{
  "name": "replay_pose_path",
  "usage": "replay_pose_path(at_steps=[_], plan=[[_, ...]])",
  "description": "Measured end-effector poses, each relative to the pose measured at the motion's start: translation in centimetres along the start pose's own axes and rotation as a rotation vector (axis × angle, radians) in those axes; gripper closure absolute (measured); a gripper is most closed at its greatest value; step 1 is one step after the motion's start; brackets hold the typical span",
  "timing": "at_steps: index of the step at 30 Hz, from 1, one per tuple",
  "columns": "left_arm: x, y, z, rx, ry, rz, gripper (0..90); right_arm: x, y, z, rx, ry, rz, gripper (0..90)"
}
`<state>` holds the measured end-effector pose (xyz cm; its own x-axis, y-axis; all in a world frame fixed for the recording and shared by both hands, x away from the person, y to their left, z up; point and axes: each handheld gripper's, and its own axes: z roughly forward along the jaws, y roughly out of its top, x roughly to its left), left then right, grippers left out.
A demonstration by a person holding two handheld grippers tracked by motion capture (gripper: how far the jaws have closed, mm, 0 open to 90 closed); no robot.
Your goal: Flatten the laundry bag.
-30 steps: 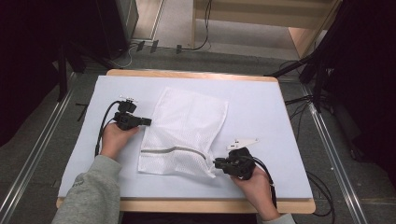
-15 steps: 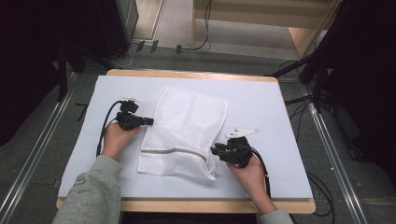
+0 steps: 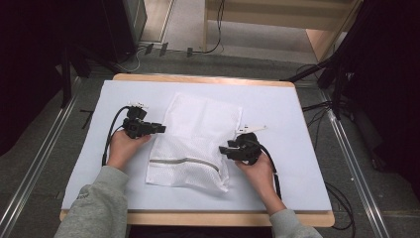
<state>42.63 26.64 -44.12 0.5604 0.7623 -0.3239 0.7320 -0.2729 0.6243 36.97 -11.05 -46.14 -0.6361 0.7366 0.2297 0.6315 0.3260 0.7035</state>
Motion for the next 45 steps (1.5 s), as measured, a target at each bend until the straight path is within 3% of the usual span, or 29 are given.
replay_pose_path(at_steps=[8, 17, 21, 25, 28, 31, 34, 39, 42, 45], plan=[[-0.6, -0.6, -1.0, -0.004, 0.002, 0.018, 61.7, -0.3, 0.6, 1.7, 0.062, -0.035, -0.020, 89.2], [-0.5, -1.3, -1.6, -0.007, 0.007, 0.011, 61.2, -1.1, 1.4, 2.2, 0.061, -0.039, -0.033, 90.0], [-0.6, -1.6, -1.8, -0.003, 0.010, 0.010, 60.5, -1.9, 1.7, 1.7, 0.036, -0.054, -0.012, 90.0], [-0.6, -1.7, -2.0, -0.003, 0.010, 0.008, 60.0, -3.0, 2.1, 1.1, -0.017, -0.079, -0.001, 72.1], [-0.7, -1.8, -2.0, -0.004, 0.009, 0.002, 59.5, -4.0, 2.2, 1.5, -0.019, -0.093, 0.011, 58.8], [-0.8, -1.9, -1.9, -0.003, 0.010, 0.002, 58.8, -4.3, 2.2, 2.3, -0.010, -0.087, 0.036, 54.3], [-0.7, -2.0, -2.0, -0.002, 0.008, 0.000, 58.6, -4.0, 2.0, 2.7, -0.010, -0.115, 0.004, 60.5], [-0.8, -2.1, -2.1, -0.007, 0.006, -0.006, 58.6, -3.9, 1.8, 2.7, -0.020, -0.161, -0.018, 86.4], [-0.9, -2.2, -2.3, -0.009, 0.004, -0.003, 58.6, -4.5, 2.0, 2.7, -0.013, -0.119, 0.018, 90.0], [-1.0, -2.3, -2.4, -0.008, 0.004, 0.003, 58.6, -4.8, 2.5, 2.7, 0.006, -0.119, 0.036, 90.0]])
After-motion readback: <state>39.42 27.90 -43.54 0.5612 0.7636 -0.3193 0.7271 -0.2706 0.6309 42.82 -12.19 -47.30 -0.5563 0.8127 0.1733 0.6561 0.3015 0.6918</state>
